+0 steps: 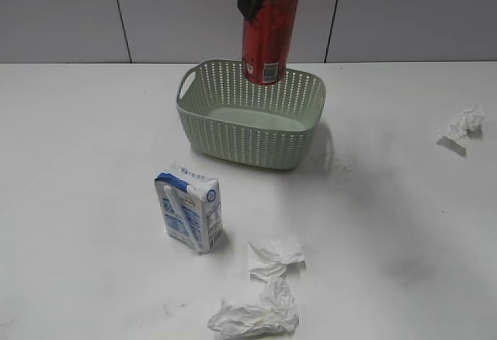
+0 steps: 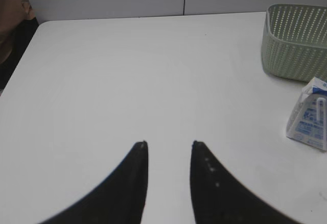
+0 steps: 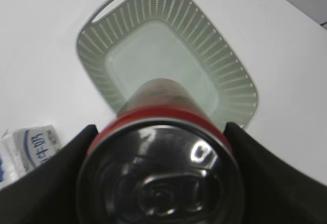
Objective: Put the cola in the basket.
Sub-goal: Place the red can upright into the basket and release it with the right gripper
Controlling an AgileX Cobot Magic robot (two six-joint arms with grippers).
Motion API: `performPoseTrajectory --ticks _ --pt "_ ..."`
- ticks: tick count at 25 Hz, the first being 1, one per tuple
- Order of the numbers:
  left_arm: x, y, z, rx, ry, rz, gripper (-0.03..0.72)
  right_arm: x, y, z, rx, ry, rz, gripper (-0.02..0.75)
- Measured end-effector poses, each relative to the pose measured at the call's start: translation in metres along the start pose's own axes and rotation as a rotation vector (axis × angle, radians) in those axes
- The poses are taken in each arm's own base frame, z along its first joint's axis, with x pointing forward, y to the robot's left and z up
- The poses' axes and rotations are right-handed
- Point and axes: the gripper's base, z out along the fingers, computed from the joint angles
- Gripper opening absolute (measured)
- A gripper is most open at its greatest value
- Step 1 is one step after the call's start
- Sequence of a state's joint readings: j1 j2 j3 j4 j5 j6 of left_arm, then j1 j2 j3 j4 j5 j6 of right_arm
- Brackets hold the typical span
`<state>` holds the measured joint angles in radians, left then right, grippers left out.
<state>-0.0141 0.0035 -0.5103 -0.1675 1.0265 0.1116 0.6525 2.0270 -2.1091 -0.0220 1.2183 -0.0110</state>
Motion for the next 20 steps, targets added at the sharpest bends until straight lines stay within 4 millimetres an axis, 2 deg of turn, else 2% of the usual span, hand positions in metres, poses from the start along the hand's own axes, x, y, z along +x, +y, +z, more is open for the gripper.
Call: performPoseTrajectory --ticks 5,8,11,15,20 --pt "0.0 0.0 0.0 0.0 0.0 0.0 0.229 -0.015 -0.004 0.056 0.032 0.03 -0.046 0.523" --pt "0.0 0.0 0.0 0.0 0.0 0.0 0.229 -0.012 -0.003 0.088 0.031 0.071 -0.053 0.523" --pt "0.0 0.0 0.0 0.0 0.0 0.0 0.229 -0.008 -0.004 0.111 0.031 0.094 -0.053 0.523" --pt "0.0 0.0 0.0 0.0 0.0 0.0 0.229 -0.006 -0.006 0.135 0.032 0.088 -0.052 0.523" --pt "0.0 0.0 0.0 0.0 0.0 0.0 0.229 -0.002 -0.008 0.152 0.03 0.104 -0.046 0.523"
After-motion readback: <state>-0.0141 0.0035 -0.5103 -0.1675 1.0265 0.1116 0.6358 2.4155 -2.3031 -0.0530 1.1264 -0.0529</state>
